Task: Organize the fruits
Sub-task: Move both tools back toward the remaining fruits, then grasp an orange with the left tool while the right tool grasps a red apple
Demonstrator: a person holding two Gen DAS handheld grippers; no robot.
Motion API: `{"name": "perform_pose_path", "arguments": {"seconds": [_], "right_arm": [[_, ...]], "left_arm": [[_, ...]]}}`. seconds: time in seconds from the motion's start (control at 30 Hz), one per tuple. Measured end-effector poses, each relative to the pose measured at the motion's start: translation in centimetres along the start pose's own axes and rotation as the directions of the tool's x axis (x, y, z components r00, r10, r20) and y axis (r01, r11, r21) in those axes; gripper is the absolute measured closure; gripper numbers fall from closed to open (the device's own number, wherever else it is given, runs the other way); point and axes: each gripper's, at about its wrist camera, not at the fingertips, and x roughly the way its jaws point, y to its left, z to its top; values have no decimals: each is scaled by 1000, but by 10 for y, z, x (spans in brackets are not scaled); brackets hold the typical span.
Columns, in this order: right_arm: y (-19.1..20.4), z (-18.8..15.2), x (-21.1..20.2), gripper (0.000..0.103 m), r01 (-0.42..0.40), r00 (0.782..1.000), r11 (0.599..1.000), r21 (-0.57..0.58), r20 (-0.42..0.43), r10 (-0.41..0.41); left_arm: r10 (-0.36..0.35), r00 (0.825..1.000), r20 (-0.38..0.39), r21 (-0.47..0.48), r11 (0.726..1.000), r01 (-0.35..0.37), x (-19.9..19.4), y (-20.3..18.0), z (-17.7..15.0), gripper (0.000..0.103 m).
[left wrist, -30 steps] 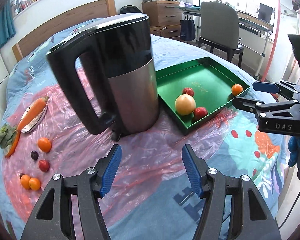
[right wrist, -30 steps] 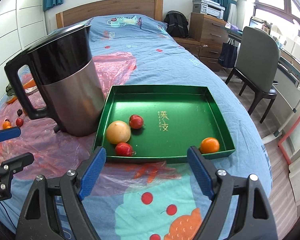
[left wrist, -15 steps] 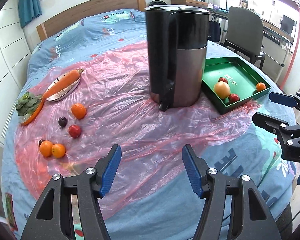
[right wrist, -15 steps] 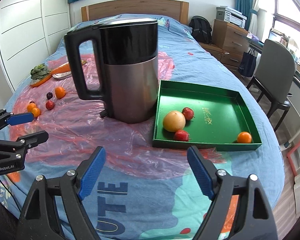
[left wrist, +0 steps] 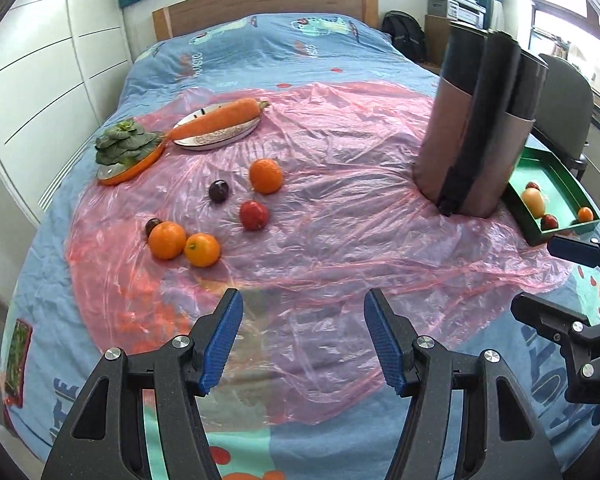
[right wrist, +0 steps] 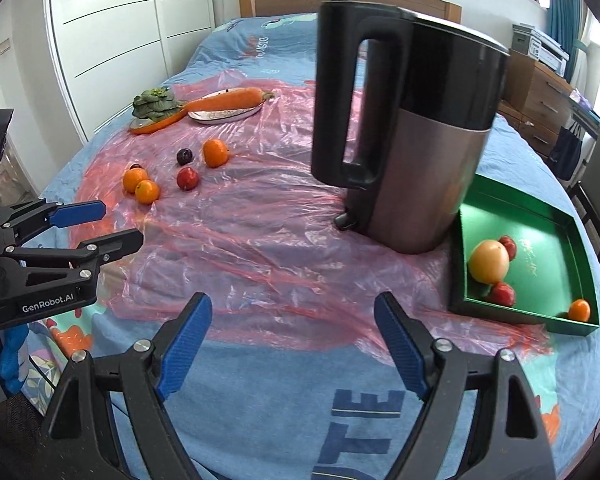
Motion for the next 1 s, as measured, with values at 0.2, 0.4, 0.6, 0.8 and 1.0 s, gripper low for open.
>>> {"name": "perform_pose_path", "arguments": {"seconds": [0.2, 0.4, 0.6, 0.8, 1.0], "right_arm": [[27, 30, 35, 0, -72, 997, 997, -34, 16, 73], [49, 67, 81, 0, -140, 990, 988, -69, 21, 142], [67, 99, 122, 0, -188, 982, 975, -114, 6, 190], [82, 123, 155, 0, -226, 974, 961, -156, -11, 227], [96, 130, 189, 9, -280, 960, 939, -199, -69, 272]], "left_arm": [[121, 990, 68, -88, 989, -115, 10, 43, -11, 46], [184, 978, 93, -125, 977, -172, 32, 64, -8, 46], [166, 982, 89, -201, 969, -145, 57, 78, -1, 46], [164, 984, 68, -305, 942, -136, 85, 100, 4, 46], [149, 988, 46, -346, 930, -124, 107, 111, 3, 47]]}}
